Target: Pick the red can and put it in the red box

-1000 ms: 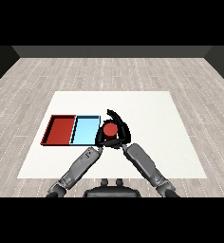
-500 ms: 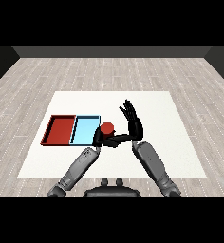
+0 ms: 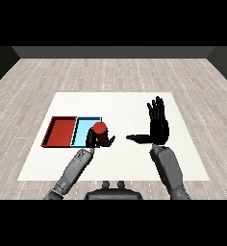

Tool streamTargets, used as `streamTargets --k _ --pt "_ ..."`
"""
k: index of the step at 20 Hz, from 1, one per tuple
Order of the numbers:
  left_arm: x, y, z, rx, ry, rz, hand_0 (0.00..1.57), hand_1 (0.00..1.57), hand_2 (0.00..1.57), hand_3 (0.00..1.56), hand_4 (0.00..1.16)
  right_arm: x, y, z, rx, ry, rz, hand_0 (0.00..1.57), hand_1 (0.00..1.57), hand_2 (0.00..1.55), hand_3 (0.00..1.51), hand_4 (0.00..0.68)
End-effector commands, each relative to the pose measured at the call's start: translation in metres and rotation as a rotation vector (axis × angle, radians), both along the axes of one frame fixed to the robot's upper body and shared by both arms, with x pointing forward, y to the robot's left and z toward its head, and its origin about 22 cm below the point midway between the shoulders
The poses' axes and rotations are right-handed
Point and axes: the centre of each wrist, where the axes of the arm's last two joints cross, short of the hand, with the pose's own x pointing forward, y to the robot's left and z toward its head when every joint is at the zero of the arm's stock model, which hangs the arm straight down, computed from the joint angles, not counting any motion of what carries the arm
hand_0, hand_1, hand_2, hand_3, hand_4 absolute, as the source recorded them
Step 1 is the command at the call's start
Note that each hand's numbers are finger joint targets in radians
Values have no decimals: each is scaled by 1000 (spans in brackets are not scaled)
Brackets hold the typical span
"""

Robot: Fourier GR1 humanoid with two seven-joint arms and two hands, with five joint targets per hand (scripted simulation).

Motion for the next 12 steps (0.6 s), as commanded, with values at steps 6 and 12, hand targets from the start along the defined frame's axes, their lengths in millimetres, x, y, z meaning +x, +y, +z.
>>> streamTargets --k 6,12 --pt "9 67 47 112 -65 113 1571 1571 1557 1458 1112 -14 -76 -57 -23 101 -135 0 0 0 0 0" --pt "13 99 42 240 -69 211 1571 1571 1550 1416 1135 -31 -90 -103 -65 237 -150 0 0 0 0 0"
